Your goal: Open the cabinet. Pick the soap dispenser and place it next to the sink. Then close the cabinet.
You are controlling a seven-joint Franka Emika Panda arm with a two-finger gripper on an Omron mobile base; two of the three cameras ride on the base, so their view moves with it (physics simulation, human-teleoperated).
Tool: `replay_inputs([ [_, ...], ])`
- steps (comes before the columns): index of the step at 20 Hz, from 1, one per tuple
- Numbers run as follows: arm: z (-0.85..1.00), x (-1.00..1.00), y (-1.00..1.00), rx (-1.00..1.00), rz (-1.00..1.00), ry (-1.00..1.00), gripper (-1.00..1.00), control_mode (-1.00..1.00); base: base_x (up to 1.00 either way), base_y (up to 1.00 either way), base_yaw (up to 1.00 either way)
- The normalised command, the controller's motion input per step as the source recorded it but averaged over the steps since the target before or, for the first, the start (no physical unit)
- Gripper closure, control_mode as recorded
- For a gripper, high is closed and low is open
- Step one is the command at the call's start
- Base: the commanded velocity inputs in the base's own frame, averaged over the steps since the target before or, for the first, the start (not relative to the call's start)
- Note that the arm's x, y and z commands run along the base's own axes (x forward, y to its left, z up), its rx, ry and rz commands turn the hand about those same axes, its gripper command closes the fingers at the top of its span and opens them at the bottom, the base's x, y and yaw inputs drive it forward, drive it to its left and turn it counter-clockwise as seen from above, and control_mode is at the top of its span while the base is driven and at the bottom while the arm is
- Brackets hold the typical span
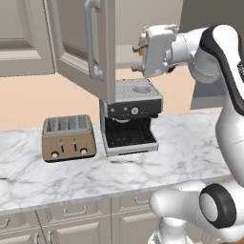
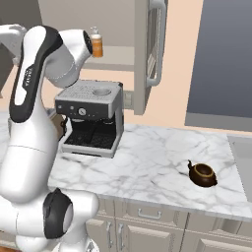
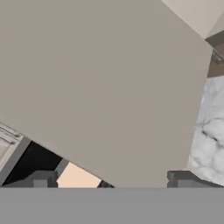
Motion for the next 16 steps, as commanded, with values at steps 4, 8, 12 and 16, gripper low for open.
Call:
replay_inputs([
  [4, 0.00, 0.16, 0.44, 0.00, 0.12, 0.00, -1.00, -1.00, 0.00, 0.00, 0.00],
  [8, 0.00, 0.00, 0.48, 0.00, 0.10, 0.00, -1.00, -1.00, 0.00, 0.00, 0.00],
  [12, -0.15, 0.25, 0.32, 0.00, 0.07, 0.00, -1.00, -1.00, 0.00, 0.00, 0.00],
  [16, -0.06, 0.21, 0.28, 0.00, 0.05, 0.00, -1.00, -1.00, 0.00, 0.00, 0.00],
])
